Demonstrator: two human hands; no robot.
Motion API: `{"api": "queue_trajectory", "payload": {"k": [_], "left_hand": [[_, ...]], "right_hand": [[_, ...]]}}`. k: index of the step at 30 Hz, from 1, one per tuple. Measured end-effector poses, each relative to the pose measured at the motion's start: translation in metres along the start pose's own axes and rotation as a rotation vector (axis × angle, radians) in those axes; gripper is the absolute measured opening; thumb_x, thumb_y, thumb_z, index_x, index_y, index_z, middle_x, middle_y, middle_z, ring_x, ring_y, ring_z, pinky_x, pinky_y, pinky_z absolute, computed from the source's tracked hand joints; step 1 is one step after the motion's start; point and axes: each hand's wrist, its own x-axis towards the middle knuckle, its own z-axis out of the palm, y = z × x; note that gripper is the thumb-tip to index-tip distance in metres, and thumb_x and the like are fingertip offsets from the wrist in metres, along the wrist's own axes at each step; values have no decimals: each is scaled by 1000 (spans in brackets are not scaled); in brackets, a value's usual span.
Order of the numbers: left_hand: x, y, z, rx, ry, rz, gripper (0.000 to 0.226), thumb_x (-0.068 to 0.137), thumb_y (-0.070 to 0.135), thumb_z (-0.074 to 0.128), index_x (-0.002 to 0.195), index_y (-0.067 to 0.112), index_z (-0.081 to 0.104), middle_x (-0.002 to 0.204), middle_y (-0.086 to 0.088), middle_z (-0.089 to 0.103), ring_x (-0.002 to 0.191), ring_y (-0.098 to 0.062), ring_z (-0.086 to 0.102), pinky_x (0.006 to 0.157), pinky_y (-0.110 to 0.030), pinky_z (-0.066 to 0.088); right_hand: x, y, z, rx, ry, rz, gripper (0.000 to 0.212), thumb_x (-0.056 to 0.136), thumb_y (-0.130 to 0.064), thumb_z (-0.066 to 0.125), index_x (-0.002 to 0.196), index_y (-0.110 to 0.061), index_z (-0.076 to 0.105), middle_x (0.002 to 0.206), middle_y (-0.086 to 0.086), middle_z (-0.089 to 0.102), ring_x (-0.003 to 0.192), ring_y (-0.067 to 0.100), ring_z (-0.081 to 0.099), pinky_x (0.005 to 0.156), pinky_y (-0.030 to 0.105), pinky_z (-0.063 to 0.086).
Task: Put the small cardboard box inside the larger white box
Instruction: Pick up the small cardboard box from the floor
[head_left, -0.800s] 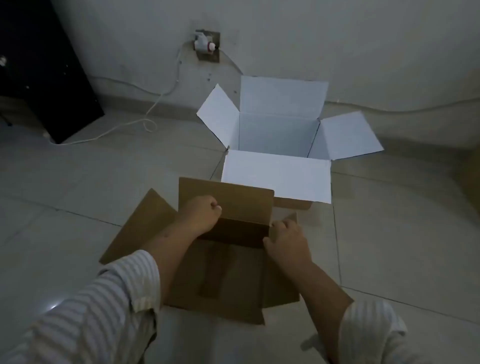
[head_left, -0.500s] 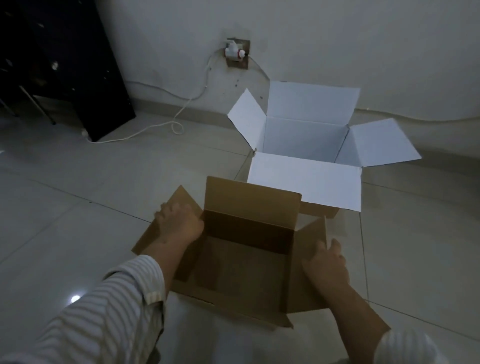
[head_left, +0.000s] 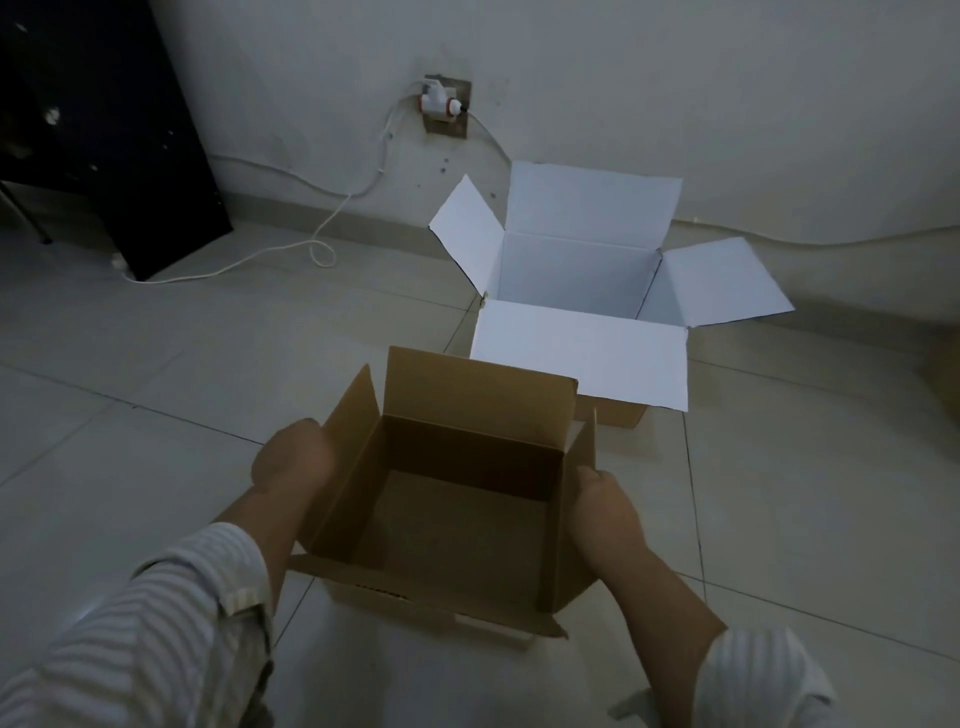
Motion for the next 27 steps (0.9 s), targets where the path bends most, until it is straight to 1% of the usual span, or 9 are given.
{"api": "queue_trajectory", "payload": {"k": [3, 8, 10, 13, 15, 18, 20, 25, 27], "left_hand": [[-7, 0, -3, 5, -6, 18, 20, 90, 7, 43, 101, 5, 60, 101, -14, 62, 88, -29, 59, 74, -37, 46], [-14, 3, -14, 35, -16, 19, 19, 90, 9, 43, 99, 6, 59, 92, -11, 59, 80, -25, 56, 69, -34, 46], [-20, 8, -24, 32, -24, 27, 18, 89, 8, 44, 99, 6, 59, 91, -11, 59, 78, -25, 56, 67, -33, 45], [-35, 20, -50, 6, -31, 18, 16, 89, 6, 46, 100, 5, 57, 93, -12, 61, 78, -24, 57, 66, -34, 45], [-49, 30, -78, -12, -29, 9, 15, 89, 6, 46, 101, 5, 55, 92, -13, 61, 75, -24, 55, 65, -33, 44], [-66, 50, -128, -20, -34, 17, 16, 90, 7, 45, 103, 5, 54, 91, -12, 59, 75, -24, 54, 64, -33, 43], [-74, 65, -162, -14, -32, 21, 16, 89, 7, 46, 103, 6, 54, 87, -9, 56, 73, -24, 54, 62, -34, 42], [-92, 112, -240, 0, -8, 23, 14, 89, 9, 47, 101, 8, 54, 83, -8, 55, 70, -24, 55, 59, -32, 41], [-95, 135, -268, -2, 2, 31, 13, 89, 10, 47, 99, 9, 54, 81, -8, 55, 69, -23, 54, 57, -31, 40]], "right_hand": [[-1, -5, 0, -22, -11, -20, 25, 92, -9, 46, 114, -10, 56, 112, 10, 59, 95, 23, 60, 86, 34, 52], [4, -15, -12, -70, -63, -25, 24, 89, -9, 51, 113, -10, 55, 111, 11, 59, 96, 24, 60, 86, 33, 51], [3, -21, -21, -74, -69, -19, 28, 88, -7, 52, 116, -10, 54, 114, 11, 58, 97, 24, 60, 86, 33, 51], [-6, -34, -45, -65, -91, 5, 40, 87, -4, 52, 126, -13, 47, 123, 11, 54, 103, 25, 59, 89, 35, 52], [-15, -45, -72, -56, -111, 18, 46, 88, -4, 52, 131, -15, 43, 130, 10, 51, 108, 25, 58, 93, 37, 52], [-27, -62, -124, -41, -139, 44, 47, 89, -4, 49, 134, -16, 41, 135, 9, 49, 113, 27, 56, 97, 39, 49], [-30, -74, -162, -41, -155, 51, 47, 90, -5, 49, 135, -16, 40, 136, 10, 49, 115, 27, 55, 99, 40, 48], [-29, -97, -261, -20, -162, 48, 52, 90, -5, 51, 138, -17, 37, 138, 9, 49, 121, 28, 52, 103, 40, 45], [-24, -102, -299, -20, -151, 37, 50, 90, -6, 51, 137, -16, 38, 138, 9, 48, 120, 28, 53, 102, 39, 46]]}}
